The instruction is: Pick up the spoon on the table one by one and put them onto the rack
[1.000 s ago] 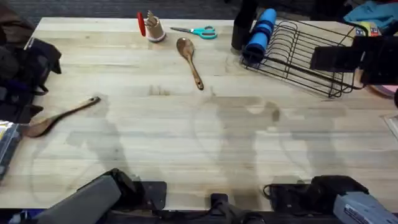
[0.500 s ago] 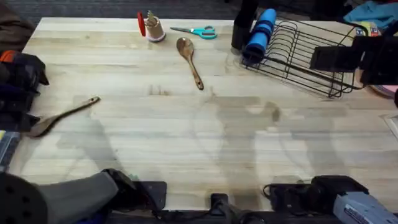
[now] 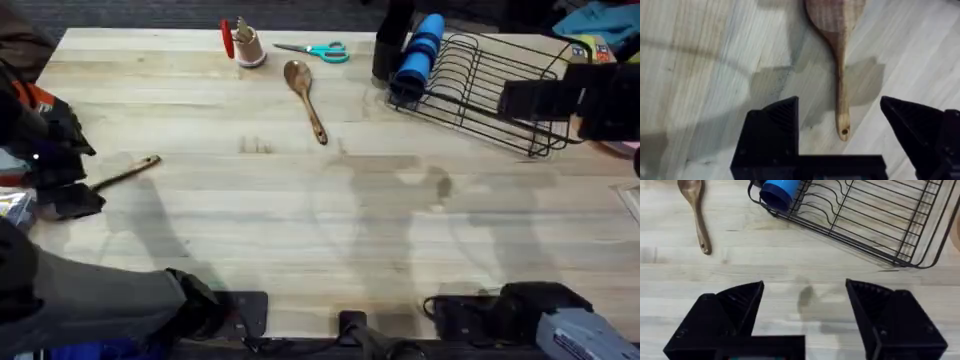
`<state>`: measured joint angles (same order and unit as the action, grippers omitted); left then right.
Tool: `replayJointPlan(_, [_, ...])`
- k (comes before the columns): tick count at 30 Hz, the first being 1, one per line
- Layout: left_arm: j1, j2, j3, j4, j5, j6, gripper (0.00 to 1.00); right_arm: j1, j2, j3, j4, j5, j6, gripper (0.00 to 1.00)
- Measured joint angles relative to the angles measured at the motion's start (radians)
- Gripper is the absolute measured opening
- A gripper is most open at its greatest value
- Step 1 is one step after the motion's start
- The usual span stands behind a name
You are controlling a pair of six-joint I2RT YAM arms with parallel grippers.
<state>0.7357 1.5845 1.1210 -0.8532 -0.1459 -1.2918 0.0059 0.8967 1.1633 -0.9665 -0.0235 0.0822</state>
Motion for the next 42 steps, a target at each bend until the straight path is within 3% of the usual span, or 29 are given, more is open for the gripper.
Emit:
replayJointPlan(5, [0.007,0.046,0.0,0.012,0.0,-0.034,0.994,0.0,0.0,0.0,0.0,0.0,0.0,0.993])
replayJointPlan(15, [0.11,0.11,0.0,0.045,0.0,-0.047,0.995,0.0,0.0,0.0,0.0,0.0,0.0,0.993])
replayJointPlan(21, [0.11,0.135,0.007,0.147,0.016,0.046,0.997,0.0,0.0,0.0,0.0,0.0,0.0,0.993])
replayJointPlan(22, [0.11,0.143,0.013,0.144,0.02,0.063,0.997,0.0,0.0,0.0,0.0,0.0,0.0,0.993])
replayJointPlan(23, [0.11,0.225,0.077,0.045,0.027,0.14,0.995,0.0,0.0,0.0,0.0,0.0,0.0,0.993])
replayJointPlan(42, [0.104,0.301,0.156,-0.064,0.014,0.13,0.969,0.0,0.0,0.0,0.0,0.0,0.027,0.993])
